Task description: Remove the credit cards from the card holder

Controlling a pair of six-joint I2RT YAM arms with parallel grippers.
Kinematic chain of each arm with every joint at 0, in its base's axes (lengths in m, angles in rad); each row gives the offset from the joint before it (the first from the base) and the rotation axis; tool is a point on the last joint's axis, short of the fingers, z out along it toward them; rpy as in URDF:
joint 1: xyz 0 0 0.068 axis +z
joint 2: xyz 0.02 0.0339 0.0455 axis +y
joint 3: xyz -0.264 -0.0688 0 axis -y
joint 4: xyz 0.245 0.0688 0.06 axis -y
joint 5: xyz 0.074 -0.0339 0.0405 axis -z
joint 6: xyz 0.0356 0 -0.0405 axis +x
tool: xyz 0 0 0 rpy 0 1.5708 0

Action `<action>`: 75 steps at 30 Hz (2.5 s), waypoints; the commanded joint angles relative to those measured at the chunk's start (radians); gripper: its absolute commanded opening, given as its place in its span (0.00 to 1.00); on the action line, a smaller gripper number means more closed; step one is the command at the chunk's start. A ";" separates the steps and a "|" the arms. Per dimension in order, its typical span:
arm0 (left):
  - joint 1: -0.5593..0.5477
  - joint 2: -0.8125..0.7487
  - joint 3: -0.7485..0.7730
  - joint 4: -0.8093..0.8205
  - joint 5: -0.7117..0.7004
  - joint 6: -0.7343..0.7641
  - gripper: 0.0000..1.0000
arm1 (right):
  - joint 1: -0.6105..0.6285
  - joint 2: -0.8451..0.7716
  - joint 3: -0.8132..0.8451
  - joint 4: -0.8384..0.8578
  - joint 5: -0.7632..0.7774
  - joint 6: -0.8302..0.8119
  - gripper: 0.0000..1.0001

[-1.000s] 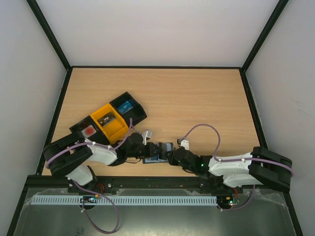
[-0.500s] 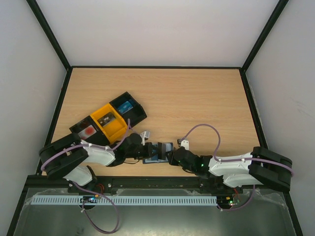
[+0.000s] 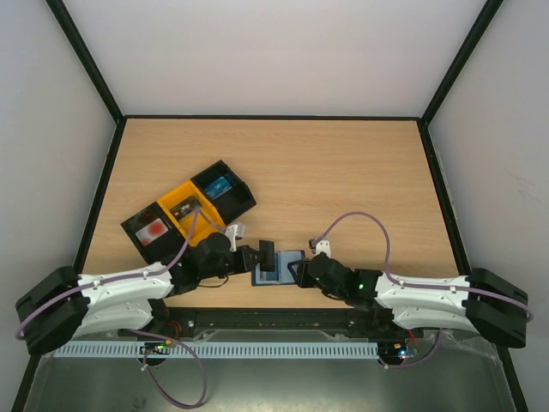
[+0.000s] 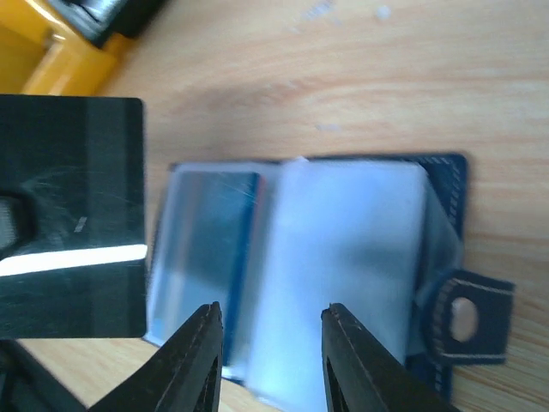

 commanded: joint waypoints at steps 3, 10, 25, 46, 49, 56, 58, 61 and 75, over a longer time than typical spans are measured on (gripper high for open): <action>0.029 -0.167 0.001 -0.125 0.052 0.083 0.03 | 0.003 -0.158 0.026 -0.045 0.025 -0.213 0.33; 0.074 -0.365 0.003 -0.225 0.121 0.126 0.03 | 0.003 -0.391 0.032 0.038 -0.005 -0.372 0.34; 0.186 -0.468 0.126 -0.313 0.459 0.047 0.03 | 0.003 -0.616 -0.078 0.376 -0.225 -1.310 0.46; 0.190 -0.323 0.207 -0.241 0.593 -0.115 0.03 | 0.004 -0.486 -0.134 0.592 -0.190 -1.892 0.46; 0.189 -0.302 0.185 -0.177 0.626 -0.155 0.03 | 0.003 -0.482 -0.138 0.586 -0.174 -1.916 0.45; 0.189 -0.290 0.187 -0.179 0.604 -0.157 0.03 | 0.003 -0.395 -0.154 0.630 -0.131 -1.954 0.46; 0.190 -0.289 0.201 -0.226 0.581 -0.133 0.03 | 0.004 -0.391 -0.159 0.637 -0.129 -1.954 0.46; 0.190 -0.293 0.202 -0.232 0.572 -0.131 0.03 | 0.003 -0.394 -0.155 0.603 -0.128 -1.951 0.46; 0.190 -0.260 0.197 -0.191 0.596 -0.140 0.03 | 0.004 -0.343 -0.139 0.587 -0.146 -1.949 0.47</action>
